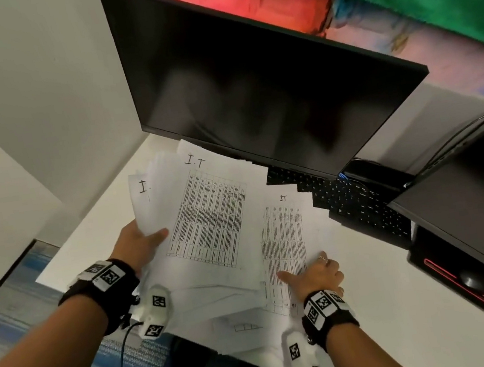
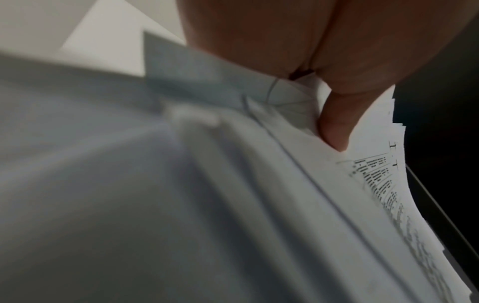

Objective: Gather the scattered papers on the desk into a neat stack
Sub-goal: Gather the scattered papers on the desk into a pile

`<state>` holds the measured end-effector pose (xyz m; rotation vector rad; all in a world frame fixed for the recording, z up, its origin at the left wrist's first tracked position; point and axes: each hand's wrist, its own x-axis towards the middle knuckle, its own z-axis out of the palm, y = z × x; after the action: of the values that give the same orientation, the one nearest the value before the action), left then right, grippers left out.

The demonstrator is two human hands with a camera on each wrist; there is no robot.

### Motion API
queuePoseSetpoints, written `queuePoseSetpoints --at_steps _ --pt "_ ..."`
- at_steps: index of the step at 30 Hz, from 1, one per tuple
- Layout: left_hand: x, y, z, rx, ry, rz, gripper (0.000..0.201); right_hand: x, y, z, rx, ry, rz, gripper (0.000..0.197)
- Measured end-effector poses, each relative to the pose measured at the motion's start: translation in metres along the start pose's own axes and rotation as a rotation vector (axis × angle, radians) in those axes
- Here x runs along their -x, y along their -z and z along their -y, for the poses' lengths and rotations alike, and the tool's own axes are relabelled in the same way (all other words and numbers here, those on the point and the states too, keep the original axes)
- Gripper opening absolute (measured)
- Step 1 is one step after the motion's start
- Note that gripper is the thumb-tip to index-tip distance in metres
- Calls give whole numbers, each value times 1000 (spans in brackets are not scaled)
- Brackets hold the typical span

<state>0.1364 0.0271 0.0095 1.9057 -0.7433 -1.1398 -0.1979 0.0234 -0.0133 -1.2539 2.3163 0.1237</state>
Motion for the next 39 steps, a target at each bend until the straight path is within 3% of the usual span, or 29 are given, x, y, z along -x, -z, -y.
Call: queuePoseSetpoints --at_steps 4,9,13,15,18,23,26,29,33,37,39 --pt "2 -5 -2 38 -7 22 21 -7 3 -1 -234 -15 13 116" --pt "0 -4 -1 48 1 34 17 -10 16 -7 -328 -31 -8 65" --pt "-2 -7 4 43 31 46 14 -5 18 -5 -327 -57 101 73" --pt "-3 -8 4 42 34 51 15 -2 23 -6 -357 -41 85 61" --pt "-1 -8 2 8 25 51 16 6 44 -12 -435 39 -38 47" --pt "1 -23 5 -169 -2 66 31 17 110 -24 -440 297 -401 10" --pt "7 -36 5 -298 -32 114 40 32 164 -20 -513 370 -598 8" --pt "18 -50 4 -286 -38 202 46 39 200 -17 -628 393 -648 13" --pt "23 -62 6 -272 -7 334 56 39 201 -14 -795 390 -516 20" --pt "6 -70 16 -40 119 329 46 19 140 -11 -803 267 -217 24" --pt "-9 -74 24 24 190 271 88 -2 100 -10 -743 163 -91 28"
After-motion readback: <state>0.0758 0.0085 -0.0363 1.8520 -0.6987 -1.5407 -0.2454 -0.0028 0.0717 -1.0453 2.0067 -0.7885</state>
